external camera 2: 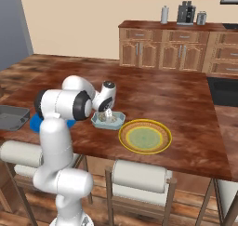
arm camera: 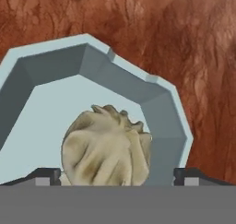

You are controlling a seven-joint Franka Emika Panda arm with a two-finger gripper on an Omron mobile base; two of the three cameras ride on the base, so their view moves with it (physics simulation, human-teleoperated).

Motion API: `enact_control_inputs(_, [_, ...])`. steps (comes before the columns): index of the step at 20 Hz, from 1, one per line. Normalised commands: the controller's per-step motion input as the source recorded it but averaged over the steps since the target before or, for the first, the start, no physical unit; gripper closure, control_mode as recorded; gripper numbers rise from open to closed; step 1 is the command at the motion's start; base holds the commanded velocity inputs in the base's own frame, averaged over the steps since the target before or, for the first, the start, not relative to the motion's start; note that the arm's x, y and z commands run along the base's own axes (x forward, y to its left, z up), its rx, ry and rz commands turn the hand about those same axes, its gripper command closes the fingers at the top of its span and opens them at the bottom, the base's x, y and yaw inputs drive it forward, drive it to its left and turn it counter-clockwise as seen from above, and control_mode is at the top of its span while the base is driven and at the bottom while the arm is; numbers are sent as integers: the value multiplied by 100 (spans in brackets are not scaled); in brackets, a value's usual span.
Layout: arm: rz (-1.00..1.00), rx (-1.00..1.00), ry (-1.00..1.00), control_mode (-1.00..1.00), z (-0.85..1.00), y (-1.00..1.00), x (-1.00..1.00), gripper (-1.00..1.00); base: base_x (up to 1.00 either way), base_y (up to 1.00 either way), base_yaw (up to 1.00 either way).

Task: Place two dumplings into each of the tupperware containers and then place the containers in the fridge.

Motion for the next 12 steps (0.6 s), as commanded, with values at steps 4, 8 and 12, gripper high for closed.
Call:
enact_control_inputs(4, [8, 0, 0, -100, 12, -7, -1, -100, 0, 0, 0])
enact_control_inputs(8, [10, 0, 0, -100, 40, -29, -35, -100, 0, 0, 0])
enact_control_inputs(12, [3, 0, 4, -100, 37, -32, -55, -100, 0, 0, 0])
